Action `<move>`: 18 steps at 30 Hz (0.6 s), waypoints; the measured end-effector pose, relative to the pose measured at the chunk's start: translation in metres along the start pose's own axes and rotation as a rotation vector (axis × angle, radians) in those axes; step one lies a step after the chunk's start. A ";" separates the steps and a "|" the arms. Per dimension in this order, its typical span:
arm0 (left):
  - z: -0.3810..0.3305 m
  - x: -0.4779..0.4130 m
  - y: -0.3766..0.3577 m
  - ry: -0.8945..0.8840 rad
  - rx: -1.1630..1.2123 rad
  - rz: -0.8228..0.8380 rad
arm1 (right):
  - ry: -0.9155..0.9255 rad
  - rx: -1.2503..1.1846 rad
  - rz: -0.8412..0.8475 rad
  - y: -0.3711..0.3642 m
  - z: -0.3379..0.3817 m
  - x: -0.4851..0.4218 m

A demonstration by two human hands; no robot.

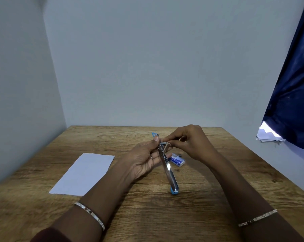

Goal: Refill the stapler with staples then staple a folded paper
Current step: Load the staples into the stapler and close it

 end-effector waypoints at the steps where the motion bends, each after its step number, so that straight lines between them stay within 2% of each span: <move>1: 0.001 0.000 0.001 0.005 0.000 -0.001 | -0.001 -0.011 0.009 -0.001 -0.001 0.000; 8: 0.003 0.001 0.000 0.018 -0.016 -0.018 | -0.033 -0.085 0.059 -0.007 -0.009 0.000; 18: 0.000 0.008 -0.002 0.038 0.038 -0.028 | -0.105 -0.281 -0.038 -0.012 -0.020 0.000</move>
Point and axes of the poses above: each hand's wrist, its own x-axis away from the middle knuckle, its own y-axis out of the back of the hand, z = x × y, the point moved 5 cm from there along -x, towards the middle knuckle, and after that the axes turned 6 degrees about y, right-handed, at the moved point
